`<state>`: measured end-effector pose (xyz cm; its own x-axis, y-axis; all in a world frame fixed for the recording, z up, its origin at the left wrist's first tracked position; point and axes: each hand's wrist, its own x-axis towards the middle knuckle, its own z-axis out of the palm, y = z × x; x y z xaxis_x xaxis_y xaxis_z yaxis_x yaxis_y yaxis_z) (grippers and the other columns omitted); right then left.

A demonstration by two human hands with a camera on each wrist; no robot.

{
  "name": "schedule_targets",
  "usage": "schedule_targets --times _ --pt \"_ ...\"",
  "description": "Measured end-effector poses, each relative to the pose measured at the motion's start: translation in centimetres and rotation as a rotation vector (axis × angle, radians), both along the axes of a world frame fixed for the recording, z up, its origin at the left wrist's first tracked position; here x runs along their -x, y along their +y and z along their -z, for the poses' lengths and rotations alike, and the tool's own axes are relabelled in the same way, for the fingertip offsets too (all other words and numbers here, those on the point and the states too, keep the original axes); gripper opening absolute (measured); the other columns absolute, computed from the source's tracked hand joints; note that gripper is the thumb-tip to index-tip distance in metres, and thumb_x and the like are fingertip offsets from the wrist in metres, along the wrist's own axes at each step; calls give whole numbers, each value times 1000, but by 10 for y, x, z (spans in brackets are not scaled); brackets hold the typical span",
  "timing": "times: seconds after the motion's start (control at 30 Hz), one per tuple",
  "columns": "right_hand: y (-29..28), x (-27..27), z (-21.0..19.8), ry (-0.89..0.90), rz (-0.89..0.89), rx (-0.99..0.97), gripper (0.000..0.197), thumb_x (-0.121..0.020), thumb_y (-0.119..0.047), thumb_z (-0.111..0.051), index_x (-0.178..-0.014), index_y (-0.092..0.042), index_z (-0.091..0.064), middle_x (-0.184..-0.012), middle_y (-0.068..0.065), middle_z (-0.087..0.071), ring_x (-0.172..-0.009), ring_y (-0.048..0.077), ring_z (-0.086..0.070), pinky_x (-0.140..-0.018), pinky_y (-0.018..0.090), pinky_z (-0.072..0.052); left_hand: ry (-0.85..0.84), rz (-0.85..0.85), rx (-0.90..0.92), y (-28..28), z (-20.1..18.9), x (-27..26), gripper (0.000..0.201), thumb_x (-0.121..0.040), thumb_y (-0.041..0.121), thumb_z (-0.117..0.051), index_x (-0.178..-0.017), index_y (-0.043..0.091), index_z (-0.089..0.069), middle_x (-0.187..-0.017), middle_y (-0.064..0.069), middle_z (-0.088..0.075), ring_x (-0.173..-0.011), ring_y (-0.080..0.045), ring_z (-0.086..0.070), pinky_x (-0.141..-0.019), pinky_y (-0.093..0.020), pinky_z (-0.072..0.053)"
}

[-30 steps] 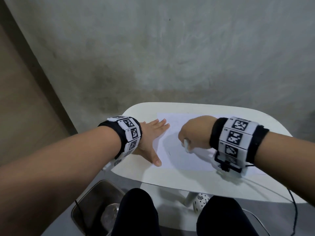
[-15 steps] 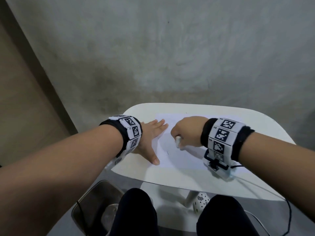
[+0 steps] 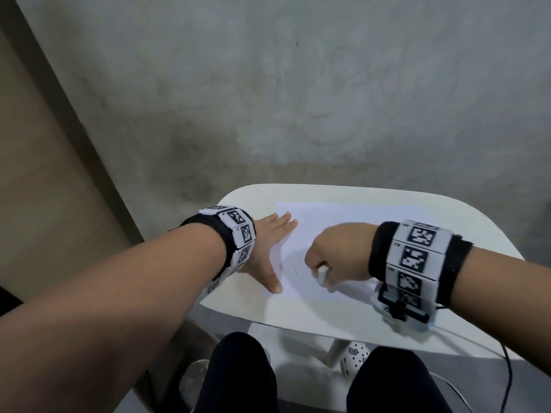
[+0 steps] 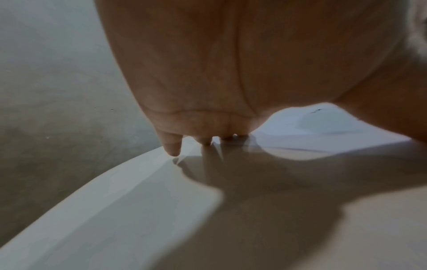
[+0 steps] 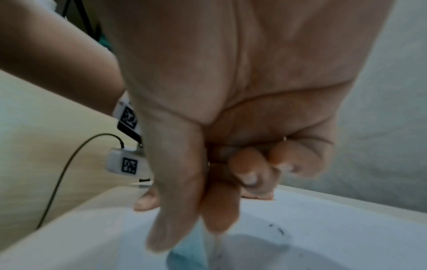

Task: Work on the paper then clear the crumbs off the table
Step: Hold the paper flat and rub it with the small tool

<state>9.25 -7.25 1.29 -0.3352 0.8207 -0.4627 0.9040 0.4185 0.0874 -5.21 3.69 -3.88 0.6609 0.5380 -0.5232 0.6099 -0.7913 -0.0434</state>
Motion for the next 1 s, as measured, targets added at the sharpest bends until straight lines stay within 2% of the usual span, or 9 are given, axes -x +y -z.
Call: schedule_targets --times 0.17,0.27,0.37,0.53,0.6,0.67,0.77,0.87,1.0 --pt "9 8 -6 -13 36 -45 8 -78 -22 -62 -71 -22 -59 -70 -6 -59 -69 17 -52 -55 23 -35 -4 -16 -14 -5 -4 -1 140 -64 66 -77 -151 22 23 -158 3 29 -148 -18 18 -120 -42 0" --pt "11 20 3 98 15 -168 26 -79 -22 -61 -57 -23 -46 -60 -7 -51 -66 16 -49 -56 25 -36 -12 -39 -5 -8 -5 -1 137 -65 64 -77 -153 23 20 -158 2 30 -148 -19 19 -119 -39 2" --pt "2 13 8 60 -73 -72 31 -80 -14 -56 -56 -21 -38 -62 -5 -49 -61 15 -43 -51 23 -29 -1 -35 16 -8 -6 0 139 -66 64 -77 -151 21 25 -157 3 31 -147 -18 21 -119 -40 3" --pt "9 14 -4 -12 -22 5 8 -79 -18 -61 -75 -25 -60 -74 -8 -57 -73 19 -49 -58 21 -35 -14 -39 7 -12 -10 0 137 -68 60 -78 -151 20 23 -158 2 29 -147 -19 20 -119 -40 2" --pt "11 28 -3 55 -24 -70 14 -84 -22 -63 -97 -26 -67 -82 -11 -49 -81 14 -43 -52 18 -26 -16 -51 -17 -16 -10 -2 136 -69 59 -78 -152 19 22 -159 2 28 -148 -19 20 -118 -35 3" --pt "8 30 1 64 -83 -80 8 -87 -21 -62 -88 -29 -64 -75 -14 -41 -79 11 -38 -49 17 -19 -14 -43 -40 -16 -9 -2 136 -69 60 -77 -151 17 23 -159 0 28 -148 -20 20 -118 -34 3" --pt "1 12 -2 -38 -60 48 26 -82 -19 -61 -62 -23 -46 -64 -7 -50 -63 14 -44 -50 22 -25 4 -40 -4 -11 -6 0 139 -67 63 -77 -150 19 25 -158 1 30 -147 -19 21 -121 -40 2" --pt "10 -10 -15 -150 62 38 12 -80 -22 -59 -68 -21 -58 -75 -4 -58 -73 21 -51 -56 21 -36 13 -40 9 -7 -6 1 140 -65 64 -77 -151 21 25 -158 3 30 -147 -19 21 -121 -43 1" --pt "35 -10 -9 25 143 -208 19 -77 -15 -49 -84 -15 -67 -85 2 -67 -79 26 -56 -68 28 -44 19 -35 18 -6 -7 0 141 -64 67 -76 -150 21 26 -158 3 30 -147 -19 22 -119 -43 4"
